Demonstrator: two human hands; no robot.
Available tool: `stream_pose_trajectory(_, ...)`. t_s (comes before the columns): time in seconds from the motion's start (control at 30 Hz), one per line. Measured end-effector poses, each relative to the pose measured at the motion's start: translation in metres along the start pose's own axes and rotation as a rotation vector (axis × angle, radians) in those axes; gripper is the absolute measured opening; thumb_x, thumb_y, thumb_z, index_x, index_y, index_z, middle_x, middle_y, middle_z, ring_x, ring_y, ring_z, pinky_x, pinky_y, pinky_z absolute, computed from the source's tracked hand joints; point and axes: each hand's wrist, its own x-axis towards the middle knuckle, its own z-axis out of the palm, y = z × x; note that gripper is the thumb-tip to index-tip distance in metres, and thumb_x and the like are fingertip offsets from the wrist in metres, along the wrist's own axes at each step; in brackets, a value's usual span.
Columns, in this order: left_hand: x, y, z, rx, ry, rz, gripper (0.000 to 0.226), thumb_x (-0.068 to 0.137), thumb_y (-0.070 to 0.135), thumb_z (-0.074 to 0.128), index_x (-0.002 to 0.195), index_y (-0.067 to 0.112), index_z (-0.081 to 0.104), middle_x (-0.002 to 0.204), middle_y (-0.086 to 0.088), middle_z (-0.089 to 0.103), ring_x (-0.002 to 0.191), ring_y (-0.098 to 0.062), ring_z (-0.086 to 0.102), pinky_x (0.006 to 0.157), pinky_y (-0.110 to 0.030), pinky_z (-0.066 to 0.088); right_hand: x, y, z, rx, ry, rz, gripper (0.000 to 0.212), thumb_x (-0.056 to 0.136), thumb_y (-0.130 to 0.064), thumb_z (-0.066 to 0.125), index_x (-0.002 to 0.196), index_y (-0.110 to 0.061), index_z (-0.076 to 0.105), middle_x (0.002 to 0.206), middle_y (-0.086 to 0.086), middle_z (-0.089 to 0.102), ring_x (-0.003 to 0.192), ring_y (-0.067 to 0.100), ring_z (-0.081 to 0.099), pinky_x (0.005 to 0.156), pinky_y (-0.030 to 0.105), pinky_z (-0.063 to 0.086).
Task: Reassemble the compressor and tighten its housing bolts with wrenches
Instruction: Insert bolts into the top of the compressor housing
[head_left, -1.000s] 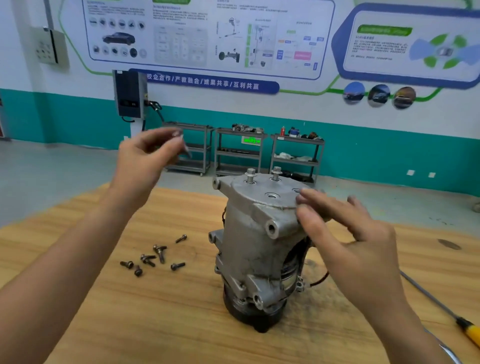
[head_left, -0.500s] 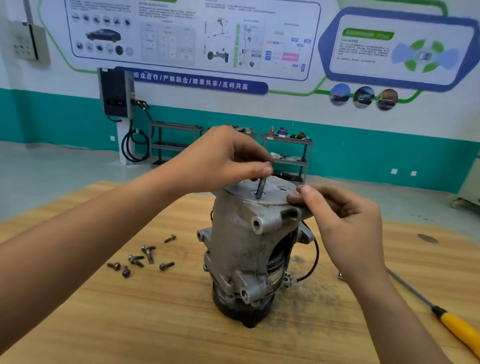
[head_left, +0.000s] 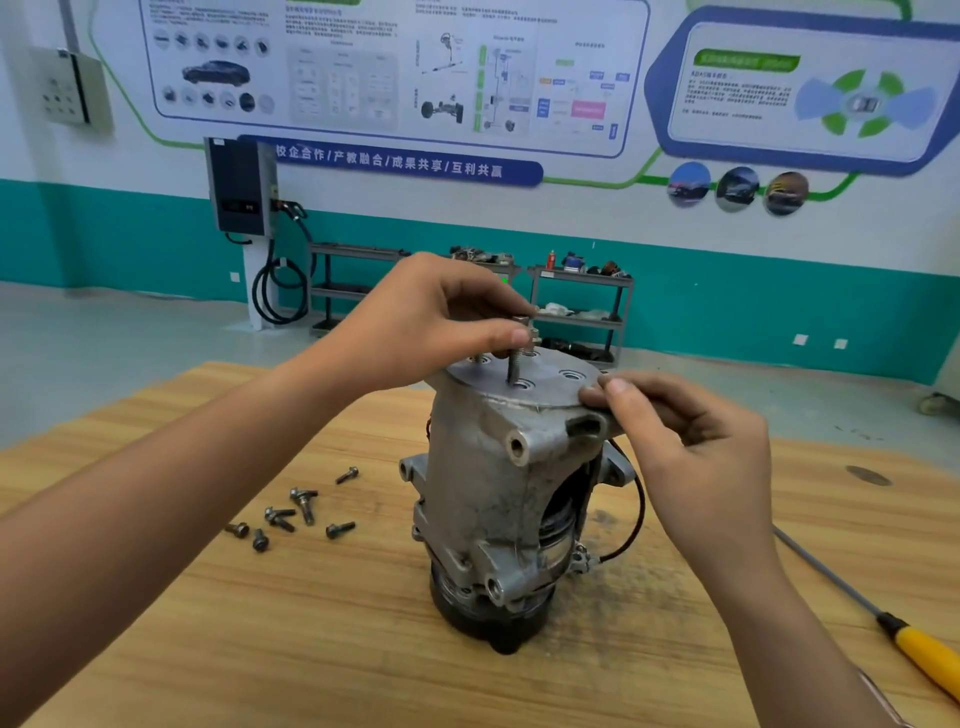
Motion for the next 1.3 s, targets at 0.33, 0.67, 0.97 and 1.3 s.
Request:
stream_pose_trajectory(0.33,0.004,-0.009,0.009,0.047,0.018,-0.021,0.021,0.080,0.020,0.069,0.084,0.040,0.063,0.080,0.026,0.063,0.078,0.011,0.062,0.074,-0.006,0.048,-0.001,0.001,0.000,-0.008,0.000,-0.019,0.029,0.086,-0.007,0.063,0.075,-0.033,0.068,0.075,-0.022,0.070,0.076,-0.005,0.066,0.068,0.006,0.047)
stream_pose_trajectory(0.67,-0.015,-0.010,0.014,0.380,0.003,0.209,0.032,0.092,0.027,0.047,0.109,0.011,0.069,0.106,0.006,0.061,0.099,0.000,0.052,0.086,-0.015,0.042,-0.005,0.002,0.001,-0.002,0.015,-0.025,0.029,0.085,-0.006,0.064,0.077,-0.034,0.068,0.078,-0.022,0.071,0.078,-0.004,0.067,0.069,0.006,0.048)
stream_pose_trajectory(0.97,-0.027,-0.061,-0.031,0.388,0.442,-0.098,0.032,0.097,0.028,0.036,0.118,0.019,0.058,0.112,0.007,0.055,0.104,-0.011,0.051,0.092,-0.029,0.040,-0.011,0.006,0.003,0.003,0.032,-0.064,0.027,0.085,-0.005,0.065,0.083,-0.031,0.067,0.083,-0.027,0.069,0.082,-0.005,0.067,0.073,0.007,0.048)
stream_pose_trajectory(1.3,-0.109,-0.191,-0.014,0.711,-0.470,-0.820,0.026,0.094,0.024,0.054,0.116,0.013,0.064,0.117,-0.002,0.064,0.100,-0.014,0.060,0.086,-0.023,0.049,-0.014,0.004,0.005,0.034,0.060,-0.054,0.010,0.080,-0.023,0.061,0.087,-0.029,0.066,0.093,-0.025,0.068,0.085,-0.004,0.067,0.076,0.009,0.049)
